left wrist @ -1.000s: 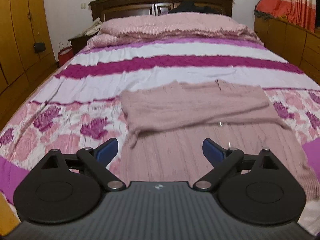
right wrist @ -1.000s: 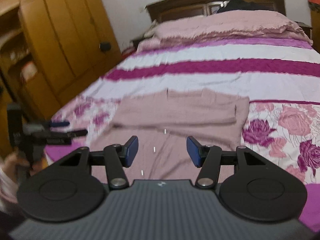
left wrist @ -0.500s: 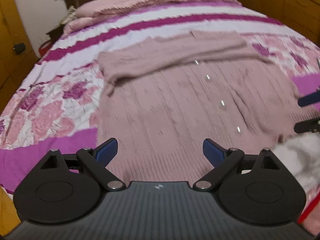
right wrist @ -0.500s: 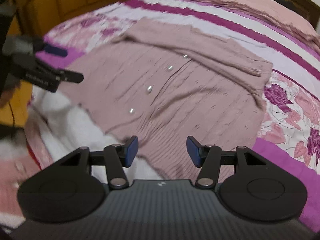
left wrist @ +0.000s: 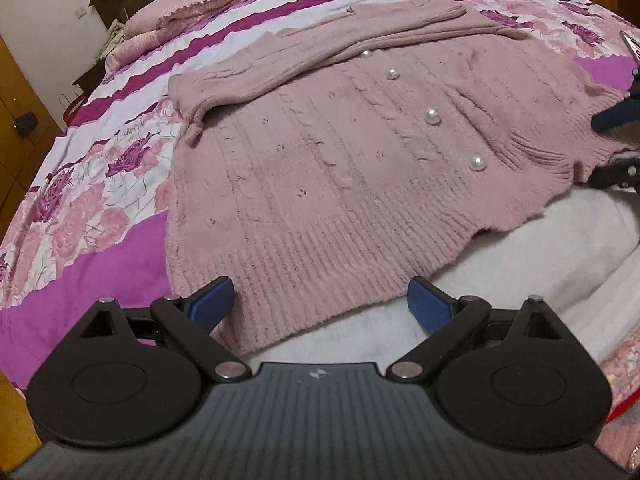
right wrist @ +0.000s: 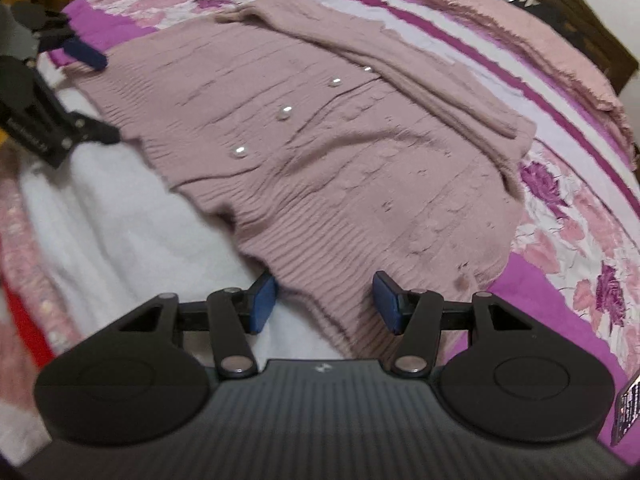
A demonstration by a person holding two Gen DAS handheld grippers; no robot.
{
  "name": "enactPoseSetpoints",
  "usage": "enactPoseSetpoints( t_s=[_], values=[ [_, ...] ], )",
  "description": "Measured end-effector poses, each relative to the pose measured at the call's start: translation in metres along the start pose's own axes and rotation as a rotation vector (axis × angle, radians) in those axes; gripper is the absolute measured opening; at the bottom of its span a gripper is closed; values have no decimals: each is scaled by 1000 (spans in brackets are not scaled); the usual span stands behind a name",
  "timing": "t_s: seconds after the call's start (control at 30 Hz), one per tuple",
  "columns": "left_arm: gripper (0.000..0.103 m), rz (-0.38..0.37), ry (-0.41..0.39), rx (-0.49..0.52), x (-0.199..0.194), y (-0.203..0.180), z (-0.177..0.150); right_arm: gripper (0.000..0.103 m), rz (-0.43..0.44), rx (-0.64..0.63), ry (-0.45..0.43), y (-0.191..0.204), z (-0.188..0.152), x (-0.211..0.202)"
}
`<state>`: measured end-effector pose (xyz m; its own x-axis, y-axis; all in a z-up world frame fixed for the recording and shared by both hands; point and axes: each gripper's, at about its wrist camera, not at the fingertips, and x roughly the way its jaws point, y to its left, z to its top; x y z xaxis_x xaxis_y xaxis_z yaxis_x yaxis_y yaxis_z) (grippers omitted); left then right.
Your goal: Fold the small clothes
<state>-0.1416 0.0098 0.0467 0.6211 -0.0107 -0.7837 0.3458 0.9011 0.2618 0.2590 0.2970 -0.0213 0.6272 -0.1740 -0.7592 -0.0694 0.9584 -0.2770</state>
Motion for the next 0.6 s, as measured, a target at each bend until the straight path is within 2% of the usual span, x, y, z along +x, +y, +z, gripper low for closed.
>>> enactPoseSetpoints(
  t_s=[0.13,0.27,0.4,0.5,0.6],
  values=[
    [100,-4,2,-10,2,3,1,55,-52,-5,-6,-7,-1,-1],
    [102,-12,-1,-36,3,5,-1,56,25,118,-19,-33,-11,-20],
    [103,-16,-3,-62,6,7,-1,56,104,327,-99,-64,-22,-47],
    [103,-19,-2,-78,8,8,0,56,73,423,-107,-78,-24,-44],
    [103,-19,-1,-84,8,9,0,56,24,485,-50,-82,-26,-24]
  ],
)
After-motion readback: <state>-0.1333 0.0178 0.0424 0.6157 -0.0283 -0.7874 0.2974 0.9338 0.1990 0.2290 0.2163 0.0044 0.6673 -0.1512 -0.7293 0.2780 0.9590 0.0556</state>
